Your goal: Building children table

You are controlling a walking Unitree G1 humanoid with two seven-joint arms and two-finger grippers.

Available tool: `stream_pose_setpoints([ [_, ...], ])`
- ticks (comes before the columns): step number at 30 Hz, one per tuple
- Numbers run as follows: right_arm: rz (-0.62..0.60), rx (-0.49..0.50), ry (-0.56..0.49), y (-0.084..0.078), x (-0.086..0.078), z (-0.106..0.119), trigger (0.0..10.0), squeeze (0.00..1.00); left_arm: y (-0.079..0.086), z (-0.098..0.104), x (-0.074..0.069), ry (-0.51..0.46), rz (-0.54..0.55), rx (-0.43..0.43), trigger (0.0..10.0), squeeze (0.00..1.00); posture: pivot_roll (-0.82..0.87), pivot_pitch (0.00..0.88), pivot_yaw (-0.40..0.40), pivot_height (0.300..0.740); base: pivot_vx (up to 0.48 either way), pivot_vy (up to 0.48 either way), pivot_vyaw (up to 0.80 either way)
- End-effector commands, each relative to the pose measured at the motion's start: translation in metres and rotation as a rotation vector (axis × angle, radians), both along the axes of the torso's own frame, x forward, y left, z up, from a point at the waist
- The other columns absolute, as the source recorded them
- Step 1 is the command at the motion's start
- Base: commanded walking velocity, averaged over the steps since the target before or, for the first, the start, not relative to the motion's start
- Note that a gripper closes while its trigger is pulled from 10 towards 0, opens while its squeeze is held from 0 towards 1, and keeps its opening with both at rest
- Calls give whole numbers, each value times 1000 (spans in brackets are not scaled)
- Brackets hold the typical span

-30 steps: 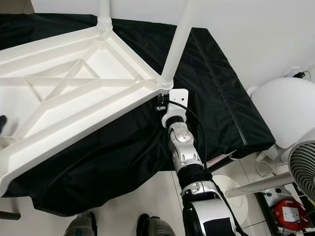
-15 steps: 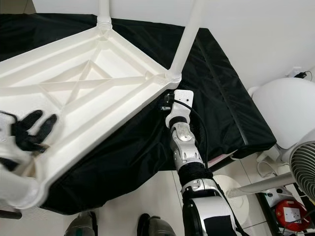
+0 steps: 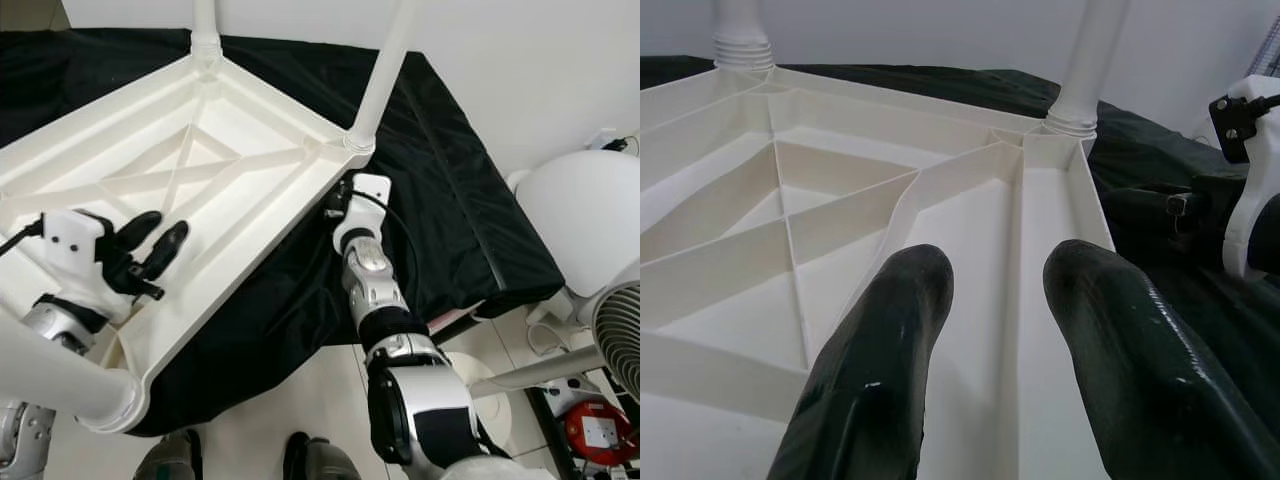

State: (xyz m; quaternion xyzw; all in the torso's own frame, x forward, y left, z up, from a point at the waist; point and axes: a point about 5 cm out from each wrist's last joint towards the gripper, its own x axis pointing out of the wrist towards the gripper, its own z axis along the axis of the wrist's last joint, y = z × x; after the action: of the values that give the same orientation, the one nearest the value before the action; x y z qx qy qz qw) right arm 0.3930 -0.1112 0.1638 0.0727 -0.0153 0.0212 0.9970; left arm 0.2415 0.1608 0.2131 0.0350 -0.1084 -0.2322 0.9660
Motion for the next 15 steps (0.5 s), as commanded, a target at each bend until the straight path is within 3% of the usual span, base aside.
stream_pose_setpoints([
  [1, -11, -3, 36, -7, 0, -7, 10000, 0, -5, 0, -2, 10, -7, 3, 10000, 0, 248, 213, -108, 740, 0, 0, 0],
  [8, 61, -29, 34, 1, 7, 3, 10000, 0, -12, 10, -5, -9, -39, 0, 10000, 0, 249, 223, -114, 740, 0, 0, 0],
  [15, 206, -75, -19, 14, 10, 16, 10000, 0, -29, 12, -28, 4, -190, 12, 10000, 0, 242, 230, -108, 740, 0, 0, 0],
])
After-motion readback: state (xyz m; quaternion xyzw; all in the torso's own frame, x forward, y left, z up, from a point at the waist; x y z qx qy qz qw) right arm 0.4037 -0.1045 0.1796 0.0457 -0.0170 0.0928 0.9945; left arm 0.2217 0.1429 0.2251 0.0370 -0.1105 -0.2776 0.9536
